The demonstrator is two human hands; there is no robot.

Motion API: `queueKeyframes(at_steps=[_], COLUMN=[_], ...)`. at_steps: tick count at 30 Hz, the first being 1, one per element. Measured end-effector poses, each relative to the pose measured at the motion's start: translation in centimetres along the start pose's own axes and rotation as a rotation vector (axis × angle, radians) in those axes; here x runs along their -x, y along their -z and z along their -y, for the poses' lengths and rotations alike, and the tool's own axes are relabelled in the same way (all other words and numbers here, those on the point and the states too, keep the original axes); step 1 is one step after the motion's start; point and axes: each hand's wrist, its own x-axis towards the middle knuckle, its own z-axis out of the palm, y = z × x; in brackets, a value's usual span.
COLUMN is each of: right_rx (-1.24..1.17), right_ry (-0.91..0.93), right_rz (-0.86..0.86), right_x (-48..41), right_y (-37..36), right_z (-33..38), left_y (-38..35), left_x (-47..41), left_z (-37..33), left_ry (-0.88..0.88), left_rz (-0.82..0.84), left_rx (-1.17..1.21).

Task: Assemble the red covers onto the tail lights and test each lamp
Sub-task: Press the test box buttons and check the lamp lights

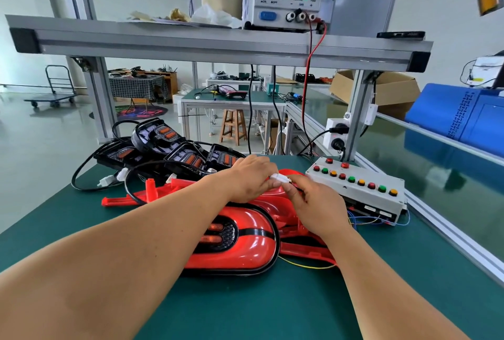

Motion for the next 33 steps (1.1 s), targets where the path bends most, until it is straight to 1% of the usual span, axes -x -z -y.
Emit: queueKeyframes(at_steps=[4,10,15,20,24,30,33], right_rx=[-0.029,-0.047,-0.04,-0.069,-0.095,-0.173,-0.161], right_ry=[-0.005,-0.027,0.021,0.074,0.077,0.082,0.093], right_rz=[0.0,0.048,0.064,0.043,0.049,0.053,0.057], right_x=[-0.1,-0.1,-0.1,0.0,-0.1,-0.2,-0.1], right_y=[0.0,-0.1,0.1,0.4,0.4,0.5,0.4], right_z=[-0.2,-0.3,0.1,0.6,0.9,1.2,1.2], left_y=[0.2,0.2,0.5,0.4,0.4,0.5,0.3], left_x=[0.2,0.6,0.7,0.9,1.0,1.0,0.8], left_z=[0.1,0.6,0.6,0.7,0.8,1.0,0.9], left_ry=[-0.037,-0.07,-0.095,-0.106,-0.123,-0.121,-0.139], left_rz=[-0.01,-0.025,-0.05,-0.076,-0.105,-0.08,-0.084], left_rx=[-0.021,-0.046,-0.087,-0.106,-0.105,-0.118,-0.125])
